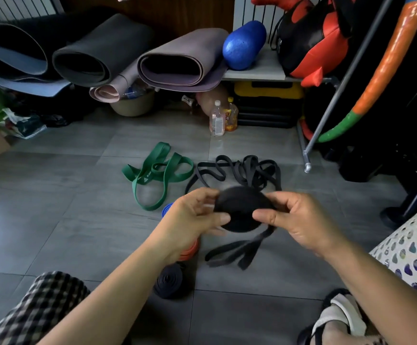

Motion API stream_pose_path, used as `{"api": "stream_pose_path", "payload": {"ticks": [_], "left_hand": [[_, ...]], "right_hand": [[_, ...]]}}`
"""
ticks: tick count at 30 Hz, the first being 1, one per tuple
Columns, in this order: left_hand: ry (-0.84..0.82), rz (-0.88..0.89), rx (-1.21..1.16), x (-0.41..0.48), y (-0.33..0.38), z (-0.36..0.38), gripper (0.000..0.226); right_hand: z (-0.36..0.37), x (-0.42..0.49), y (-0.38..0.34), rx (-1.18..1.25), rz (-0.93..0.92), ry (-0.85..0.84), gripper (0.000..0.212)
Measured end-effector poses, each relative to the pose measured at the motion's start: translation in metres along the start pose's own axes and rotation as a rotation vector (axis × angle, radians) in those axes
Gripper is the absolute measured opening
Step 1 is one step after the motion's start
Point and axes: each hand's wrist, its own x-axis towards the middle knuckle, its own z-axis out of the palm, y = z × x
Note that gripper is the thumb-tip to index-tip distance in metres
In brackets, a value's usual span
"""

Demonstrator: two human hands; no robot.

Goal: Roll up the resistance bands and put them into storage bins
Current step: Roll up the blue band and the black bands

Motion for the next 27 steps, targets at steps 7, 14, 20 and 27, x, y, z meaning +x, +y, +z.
{"api": "stream_pose_path", "payload": {"ticks": [7,14,20,27], "left_hand": [[0.006,0.132,0.449,-0.005,-0.005,-0.003,0.032],[0.128,0.092,-0.315,-0.01,0.004,0.005,0.028],[0.078,0.058,-0.535,-0.006,0.0,0.005,0.033],[-0.051,0.137,0.272,-0.001,0.009,-0.014,0.049]], "right_hand": [[0.013,-0.006,0.002,-0.292,-0.062,-0.091,0.028],[0.014,-0.001,-0.006,0.323,-0.107,-0.009,0.03],[0.023,0.003,-0.001,0.452,-0.069,0.066,0.024],[0.006,-0.002,-0.007,-0.419,-0.127,-0.063,0.024]]}}
